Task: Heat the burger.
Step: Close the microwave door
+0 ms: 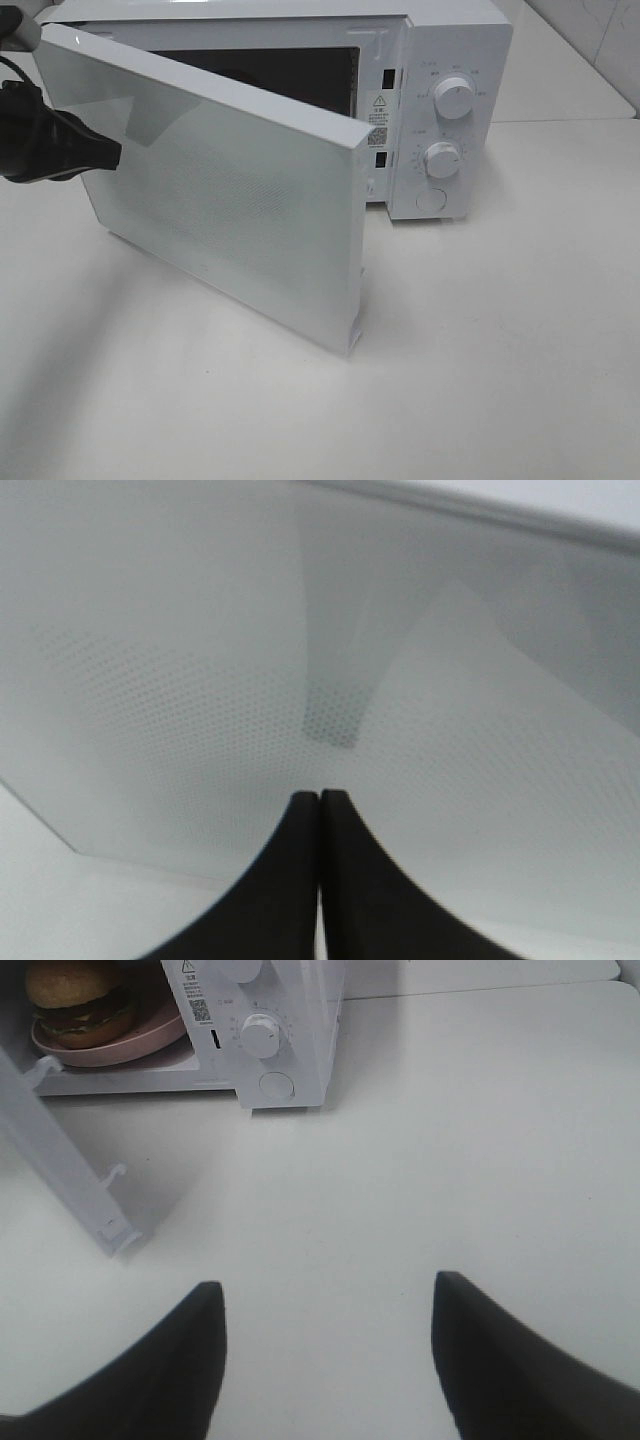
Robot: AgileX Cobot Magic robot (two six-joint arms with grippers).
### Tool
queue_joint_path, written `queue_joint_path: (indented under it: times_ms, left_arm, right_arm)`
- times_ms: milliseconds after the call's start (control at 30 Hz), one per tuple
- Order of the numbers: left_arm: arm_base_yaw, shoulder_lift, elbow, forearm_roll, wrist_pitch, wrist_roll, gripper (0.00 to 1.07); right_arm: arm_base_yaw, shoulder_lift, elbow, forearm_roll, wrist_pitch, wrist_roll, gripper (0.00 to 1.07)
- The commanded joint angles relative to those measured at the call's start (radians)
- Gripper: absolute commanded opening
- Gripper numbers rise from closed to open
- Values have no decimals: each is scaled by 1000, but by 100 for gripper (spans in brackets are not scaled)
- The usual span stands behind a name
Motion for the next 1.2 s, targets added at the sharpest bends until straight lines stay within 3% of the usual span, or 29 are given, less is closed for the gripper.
queue_joint_path:
  times_ms: [33, 400, 833, 1200]
  left_arm:
    - [-5, 13, -24, -11, 11, -2, 0]
    - [-102, 100, -89, -10, -34, -2, 0]
    - [-246, 232, -269, -10, -134, -2, 0]
    - [-364, 410, -499, -11, -169, -2, 0]
  right_arm:
    - [-1, -27, 3, 2, -10, -16, 57]
    - [-1, -27, 3, 2, -10, -16, 57]
    - [-1, -27, 3, 2, -10, -16, 57]
    - [-1, -27, 3, 2, -10, -16, 57]
